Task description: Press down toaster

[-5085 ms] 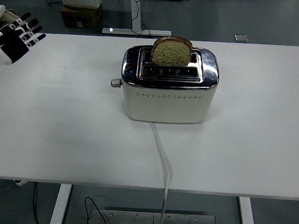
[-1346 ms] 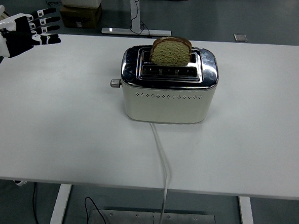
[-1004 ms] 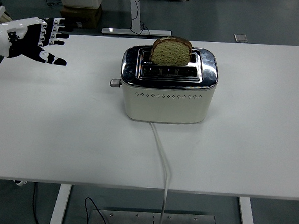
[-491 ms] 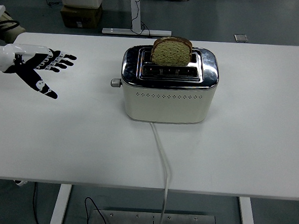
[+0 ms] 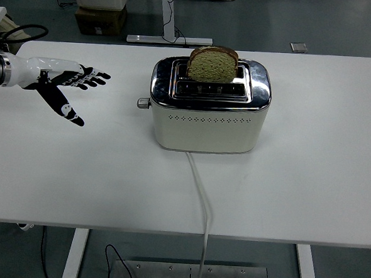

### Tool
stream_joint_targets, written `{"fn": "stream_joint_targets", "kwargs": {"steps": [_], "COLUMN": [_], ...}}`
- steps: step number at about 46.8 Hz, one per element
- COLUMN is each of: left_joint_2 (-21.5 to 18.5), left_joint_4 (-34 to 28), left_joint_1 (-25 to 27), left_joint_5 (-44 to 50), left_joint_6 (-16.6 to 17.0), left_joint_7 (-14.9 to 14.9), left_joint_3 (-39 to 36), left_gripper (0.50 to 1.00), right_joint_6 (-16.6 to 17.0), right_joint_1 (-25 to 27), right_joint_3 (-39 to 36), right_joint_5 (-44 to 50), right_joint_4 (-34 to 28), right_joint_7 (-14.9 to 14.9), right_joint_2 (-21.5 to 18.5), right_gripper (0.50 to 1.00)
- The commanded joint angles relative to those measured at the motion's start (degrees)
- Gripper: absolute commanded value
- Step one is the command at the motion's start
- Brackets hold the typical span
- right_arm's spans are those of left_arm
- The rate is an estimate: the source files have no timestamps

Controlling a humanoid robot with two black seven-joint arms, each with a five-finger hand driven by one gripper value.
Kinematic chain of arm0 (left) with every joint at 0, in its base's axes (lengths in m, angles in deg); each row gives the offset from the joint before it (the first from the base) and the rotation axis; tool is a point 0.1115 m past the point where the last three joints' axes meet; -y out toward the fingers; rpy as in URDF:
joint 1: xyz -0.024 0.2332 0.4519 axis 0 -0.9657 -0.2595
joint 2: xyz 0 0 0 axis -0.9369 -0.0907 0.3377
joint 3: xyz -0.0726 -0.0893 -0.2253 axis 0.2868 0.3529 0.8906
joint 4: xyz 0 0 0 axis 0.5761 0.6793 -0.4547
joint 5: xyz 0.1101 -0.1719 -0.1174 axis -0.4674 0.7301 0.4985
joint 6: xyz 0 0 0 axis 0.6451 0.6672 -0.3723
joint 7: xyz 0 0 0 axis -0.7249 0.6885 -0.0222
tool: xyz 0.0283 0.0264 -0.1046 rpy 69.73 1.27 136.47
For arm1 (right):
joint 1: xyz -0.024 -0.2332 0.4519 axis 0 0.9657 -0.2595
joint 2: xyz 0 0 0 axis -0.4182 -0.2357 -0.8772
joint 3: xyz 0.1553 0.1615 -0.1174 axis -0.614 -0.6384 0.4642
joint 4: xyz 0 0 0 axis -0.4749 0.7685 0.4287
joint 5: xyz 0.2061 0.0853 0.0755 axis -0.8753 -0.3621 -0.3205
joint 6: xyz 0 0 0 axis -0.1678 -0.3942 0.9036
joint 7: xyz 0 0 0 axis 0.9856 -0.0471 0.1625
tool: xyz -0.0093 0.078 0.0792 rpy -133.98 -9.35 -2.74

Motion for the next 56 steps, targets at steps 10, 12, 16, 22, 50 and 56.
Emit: {"fn": "stream_joint_targets", "kwargs": {"steps": [10,12,16,22,50,56], "left_joint_2": [3.0,3.4,3.7,4.7,4.8,5.6], "left_joint_4": [0.0,0.0,0.0,0.0,0.1,0.1], "left_joint_1": [0.3,0.2,0.2,0.0,-0.6,-0.5], "left_joint_5": [-0.3,-0.3,-0.8,-1.2,-1.4,-1.4], "left_joint_6": [0.0,0.0,0.0,0.0,0.0,0.0], "left_joint_7": [0.0,0.1,0.1,0.1,0.1,0.2], "left_joint_3": [0.0,0.0,0.0,0.0,-0.5,-0.5], "left_gripper": [1.0,1.0,1.0,1.0,1.0,1.0], "right_joint_6": [-0.1,-0.1,-0.1,-0.1,-0.1,-0.1], "right_joint_1": [0.0,0.0,0.0,0.0,0.0,0.0], "right_joint_3": [0.0,0.0,0.0,0.0,0.0,0.0], "right_joint_5": [0.0,0.0,0.0,0.0,0.0,0.0], "right_joint_4": [-0.1,-0.1,-0.1,-0.1,-0.1,-0.1], "right_joint_7": [0.0,0.0,0.0,0.0,0.1,0.0], "right_joint_2": [0.0,0.0,0.0,0.0,0.0,0.0], "right_gripper": [0.998,0.998,0.998,0.998,0.998,0.998]}}
